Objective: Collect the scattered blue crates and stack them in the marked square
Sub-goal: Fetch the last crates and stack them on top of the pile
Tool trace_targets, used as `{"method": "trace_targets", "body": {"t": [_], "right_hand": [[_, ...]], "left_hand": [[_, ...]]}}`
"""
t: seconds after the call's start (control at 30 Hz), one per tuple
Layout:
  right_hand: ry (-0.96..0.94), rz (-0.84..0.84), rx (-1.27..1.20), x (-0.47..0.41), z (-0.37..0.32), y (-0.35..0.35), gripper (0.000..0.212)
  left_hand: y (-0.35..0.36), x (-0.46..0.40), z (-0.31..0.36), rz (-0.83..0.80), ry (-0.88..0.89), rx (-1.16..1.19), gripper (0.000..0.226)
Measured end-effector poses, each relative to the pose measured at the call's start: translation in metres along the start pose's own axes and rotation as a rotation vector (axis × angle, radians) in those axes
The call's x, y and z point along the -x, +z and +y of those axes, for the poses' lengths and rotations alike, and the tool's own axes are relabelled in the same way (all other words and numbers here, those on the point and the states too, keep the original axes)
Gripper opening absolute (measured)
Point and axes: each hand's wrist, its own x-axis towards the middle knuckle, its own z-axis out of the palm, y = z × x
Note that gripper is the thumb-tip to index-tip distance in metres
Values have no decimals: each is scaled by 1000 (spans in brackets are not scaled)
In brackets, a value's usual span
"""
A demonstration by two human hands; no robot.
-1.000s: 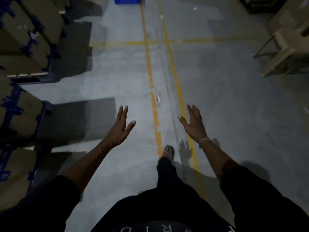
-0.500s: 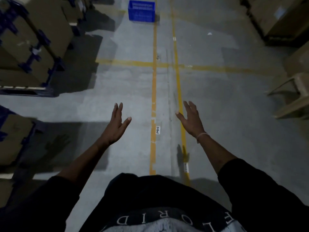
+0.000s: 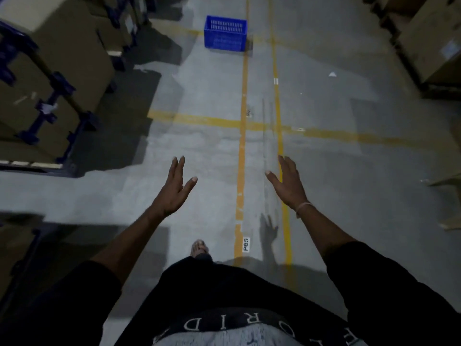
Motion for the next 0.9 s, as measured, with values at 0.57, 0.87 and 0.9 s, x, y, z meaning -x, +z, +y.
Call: {"method": "trace_targets", "body": {"t": [0.57, 0.87, 0.9], "right_hand": [[40, 55, -101, -416, -54, -17, 78], [12, 37, -60, -650, -76, -85, 78], [11, 33, -50, -673, -79, -90, 78]], "left_hand": [[-94, -450, 13, -37, 104, -133, 78], [-113, -670, 64, 35, 66, -100, 81], [-116, -688, 69, 41, 50, -86, 81]]}}
